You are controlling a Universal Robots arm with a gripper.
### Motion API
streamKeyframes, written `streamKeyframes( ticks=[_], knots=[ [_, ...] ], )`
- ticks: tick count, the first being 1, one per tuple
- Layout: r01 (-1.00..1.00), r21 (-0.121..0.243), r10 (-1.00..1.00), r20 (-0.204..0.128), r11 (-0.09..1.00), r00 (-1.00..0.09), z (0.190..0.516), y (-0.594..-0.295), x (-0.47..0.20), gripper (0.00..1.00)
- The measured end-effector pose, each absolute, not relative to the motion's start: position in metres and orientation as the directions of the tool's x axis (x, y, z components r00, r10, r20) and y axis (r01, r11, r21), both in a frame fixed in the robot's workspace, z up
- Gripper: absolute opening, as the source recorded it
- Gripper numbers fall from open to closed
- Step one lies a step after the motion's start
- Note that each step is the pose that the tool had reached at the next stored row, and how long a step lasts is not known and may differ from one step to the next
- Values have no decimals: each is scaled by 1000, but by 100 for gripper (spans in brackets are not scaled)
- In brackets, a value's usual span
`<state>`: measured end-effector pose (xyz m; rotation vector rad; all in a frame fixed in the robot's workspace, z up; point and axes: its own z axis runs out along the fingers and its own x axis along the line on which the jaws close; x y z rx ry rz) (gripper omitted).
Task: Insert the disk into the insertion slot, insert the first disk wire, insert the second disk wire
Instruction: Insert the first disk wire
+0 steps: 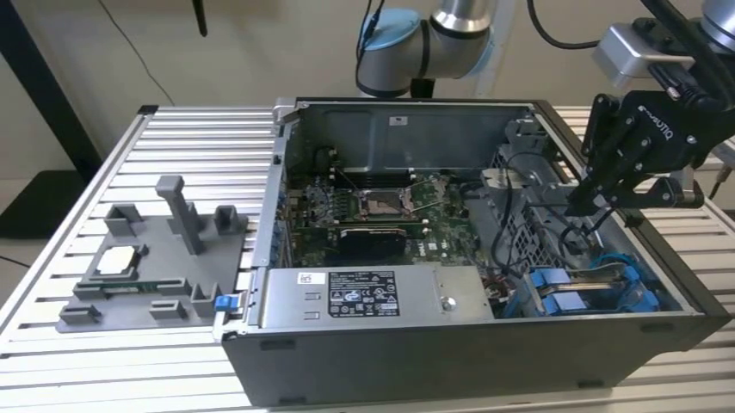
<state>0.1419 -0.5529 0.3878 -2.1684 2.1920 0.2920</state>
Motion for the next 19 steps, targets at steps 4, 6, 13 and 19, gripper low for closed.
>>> streamKeyframes(
  ticks=[4, 6, 13, 19],
  knots=[
    [-995, 102, -986, -163, 2, -19, 388, -553, 142, 0],
    [-995, 102, -986, -163, 2, -19, 388, -553, 142, 0],
    [-995, 102, -987, -160, 3, -19, 388, -553, 142, 0],
    [-995, 98, -997, -75, 11, -19, 387, -553, 142, 0]
  ],
)
